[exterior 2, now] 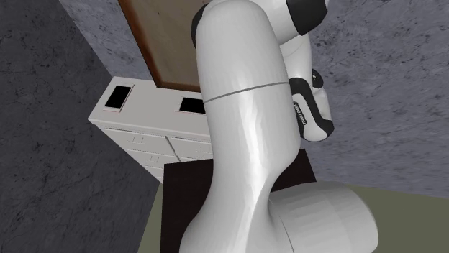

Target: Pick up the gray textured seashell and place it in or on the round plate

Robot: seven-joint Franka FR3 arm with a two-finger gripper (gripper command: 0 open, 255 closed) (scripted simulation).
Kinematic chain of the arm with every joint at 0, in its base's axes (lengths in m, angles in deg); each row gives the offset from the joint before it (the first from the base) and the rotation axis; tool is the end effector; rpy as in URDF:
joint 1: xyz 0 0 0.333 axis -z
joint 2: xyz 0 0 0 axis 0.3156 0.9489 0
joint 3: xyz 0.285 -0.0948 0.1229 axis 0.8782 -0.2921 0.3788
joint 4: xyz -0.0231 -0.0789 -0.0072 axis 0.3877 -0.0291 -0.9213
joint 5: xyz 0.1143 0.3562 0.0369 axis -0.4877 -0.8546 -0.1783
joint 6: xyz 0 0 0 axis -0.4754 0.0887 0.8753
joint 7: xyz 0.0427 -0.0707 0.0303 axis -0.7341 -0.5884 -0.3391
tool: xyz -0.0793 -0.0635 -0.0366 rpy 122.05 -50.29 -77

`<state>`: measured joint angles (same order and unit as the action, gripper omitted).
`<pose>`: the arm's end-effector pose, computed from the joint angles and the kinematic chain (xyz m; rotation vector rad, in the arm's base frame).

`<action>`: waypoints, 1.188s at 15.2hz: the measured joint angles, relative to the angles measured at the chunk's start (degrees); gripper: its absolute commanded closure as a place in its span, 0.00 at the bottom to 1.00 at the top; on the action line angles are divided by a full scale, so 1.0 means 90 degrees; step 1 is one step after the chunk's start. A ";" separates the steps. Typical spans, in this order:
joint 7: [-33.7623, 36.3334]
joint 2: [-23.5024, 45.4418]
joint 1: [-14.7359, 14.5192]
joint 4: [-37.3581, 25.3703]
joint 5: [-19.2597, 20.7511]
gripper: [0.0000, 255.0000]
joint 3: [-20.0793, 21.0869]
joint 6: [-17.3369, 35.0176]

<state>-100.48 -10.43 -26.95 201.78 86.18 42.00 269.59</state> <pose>0.3881 -0.1108 0.1173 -0.9017 -2.8767 -0.8602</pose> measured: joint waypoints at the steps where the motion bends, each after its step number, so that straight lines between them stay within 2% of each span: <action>1: -0.0004 0.0004 0.0003 -0.0001 -0.0004 1.00 0.0004 -0.0001; 4: -0.0008 0.0011 0.0007 -0.0005 -0.0009 1.00 0.0008 -0.0002; 5: -0.0008 0.0011 0.0007 -0.0006 -0.0009 0.00 0.0009 -0.0002; 11: -0.0008 0.0011 0.0008 -0.0006 -0.0010 0.00 0.0009 -0.0001; 15: 0.0162 -0.0335 0.0009 0.0059 0.0517 0.00 -0.0451 0.0240; 18: 0.0203 -0.0422 -0.0012 0.0087 0.0629 0.00 -0.0550 0.0285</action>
<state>-98.65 -14.22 -27.05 202.57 91.85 37.05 272.15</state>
